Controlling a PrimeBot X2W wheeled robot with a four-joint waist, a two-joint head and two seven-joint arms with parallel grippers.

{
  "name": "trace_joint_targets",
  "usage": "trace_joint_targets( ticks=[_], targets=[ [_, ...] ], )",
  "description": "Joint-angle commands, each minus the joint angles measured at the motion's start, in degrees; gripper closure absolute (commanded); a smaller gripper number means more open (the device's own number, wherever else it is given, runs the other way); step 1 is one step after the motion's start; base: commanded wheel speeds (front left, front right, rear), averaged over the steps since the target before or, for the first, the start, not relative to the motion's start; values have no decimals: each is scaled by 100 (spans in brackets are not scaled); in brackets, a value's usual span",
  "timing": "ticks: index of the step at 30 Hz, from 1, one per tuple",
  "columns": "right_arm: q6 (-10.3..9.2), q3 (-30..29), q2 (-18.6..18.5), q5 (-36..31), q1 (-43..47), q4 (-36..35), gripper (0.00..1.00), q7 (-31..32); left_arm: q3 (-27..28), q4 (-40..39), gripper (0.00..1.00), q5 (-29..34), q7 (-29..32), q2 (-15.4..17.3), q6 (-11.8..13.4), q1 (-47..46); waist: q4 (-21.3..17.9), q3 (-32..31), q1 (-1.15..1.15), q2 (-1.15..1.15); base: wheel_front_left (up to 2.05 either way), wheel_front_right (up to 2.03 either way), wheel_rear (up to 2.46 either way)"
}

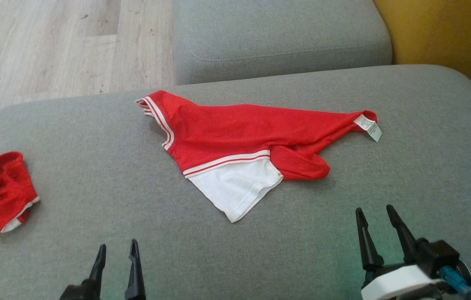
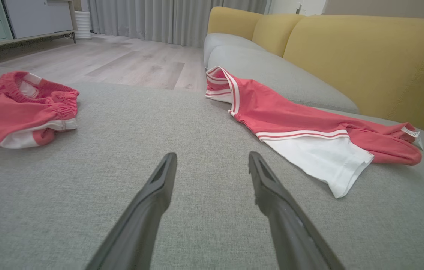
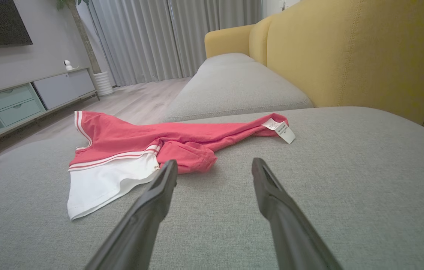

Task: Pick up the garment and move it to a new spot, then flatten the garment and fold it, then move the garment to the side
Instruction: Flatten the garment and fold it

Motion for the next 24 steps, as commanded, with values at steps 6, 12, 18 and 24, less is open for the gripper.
trace_joint_targets(
  ticks=[6,12,18,24],
  targets=[
    [22,156,-31,27,-87,-148,0,-62,435,-362,0,141,-72,-55,-93,56,29,-13,1,0,0,0,0],
    [22,202,-31,27,-98,-103,0,-62,485,-302,0,235,-72,-146,-197,110,42,-17,1,0,0,0,0],
    [22,222,-31,29,-117,-75,0,-62,467,-233,0,286,-72,-211,-251,79,56,-2,1,0,0,0,0],
    [22,206,-31,22,-128,-69,0,-62,470,-200,0,323,-72,-223,-263,49,80,22,1,0,0,0,0]
  ],
)
